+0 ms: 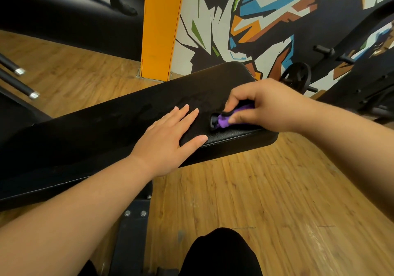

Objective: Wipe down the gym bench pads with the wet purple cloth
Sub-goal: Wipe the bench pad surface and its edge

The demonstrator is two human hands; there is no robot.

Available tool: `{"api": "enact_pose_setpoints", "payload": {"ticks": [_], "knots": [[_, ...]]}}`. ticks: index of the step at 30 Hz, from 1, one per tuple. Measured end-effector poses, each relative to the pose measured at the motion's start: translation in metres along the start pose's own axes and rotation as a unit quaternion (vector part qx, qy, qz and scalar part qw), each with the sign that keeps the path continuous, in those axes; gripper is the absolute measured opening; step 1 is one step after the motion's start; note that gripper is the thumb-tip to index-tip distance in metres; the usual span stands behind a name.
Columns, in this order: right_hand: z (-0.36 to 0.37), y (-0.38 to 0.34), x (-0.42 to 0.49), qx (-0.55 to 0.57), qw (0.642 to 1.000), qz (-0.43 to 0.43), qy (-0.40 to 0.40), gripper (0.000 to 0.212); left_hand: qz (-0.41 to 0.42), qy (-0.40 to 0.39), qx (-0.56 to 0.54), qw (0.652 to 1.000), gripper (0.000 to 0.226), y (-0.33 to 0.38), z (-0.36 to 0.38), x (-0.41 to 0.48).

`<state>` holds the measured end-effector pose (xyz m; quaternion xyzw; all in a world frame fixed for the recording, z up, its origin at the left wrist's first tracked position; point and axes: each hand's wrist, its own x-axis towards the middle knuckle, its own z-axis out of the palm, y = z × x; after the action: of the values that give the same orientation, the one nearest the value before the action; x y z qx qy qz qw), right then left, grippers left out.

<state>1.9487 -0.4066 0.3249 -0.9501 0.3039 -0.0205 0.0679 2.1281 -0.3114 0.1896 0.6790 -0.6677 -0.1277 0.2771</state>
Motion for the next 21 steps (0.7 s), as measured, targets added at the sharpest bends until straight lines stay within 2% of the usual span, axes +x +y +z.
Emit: {"api": "enact_pose_setpoints", "payload": {"ticks": [5, 11, 15, 19, 21], "knots": [[-0.003, 0.004, 0.009, -0.005, 1.0, 0.012, 0.025, 0.011, -0.002, -0.001, 0.002, 1.0, 0.082, 0.0, -0.001, 0.001], [0.004, -0.008, 0.006, -0.023, 1.0, -0.006, -0.009, 0.016, -0.005, -0.001, 0.009, 1.0, 0.083, 0.0, 0.0, 0.001], [0.002, -0.008, 0.009, -0.017, 0.999, -0.022, -0.021, 0.012, -0.001, 0.001, 0.006, 1.0, 0.08, -0.002, 0.002, 0.002], [-0.008, 0.007, 0.013, -0.001, 0.998, 0.037, 0.045, 0.013, -0.001, 0.0, -0.005, 1.0, 0.083, -0.002, 0.001, 0.002], [-0.002, 0.005, 0.01, 0.007, 0.998, 0.026, 0.051, 0.015, -0.001, 0.004, -0.004, 1.0, 0.083, -0.002, 0.001, 0.002]]}}
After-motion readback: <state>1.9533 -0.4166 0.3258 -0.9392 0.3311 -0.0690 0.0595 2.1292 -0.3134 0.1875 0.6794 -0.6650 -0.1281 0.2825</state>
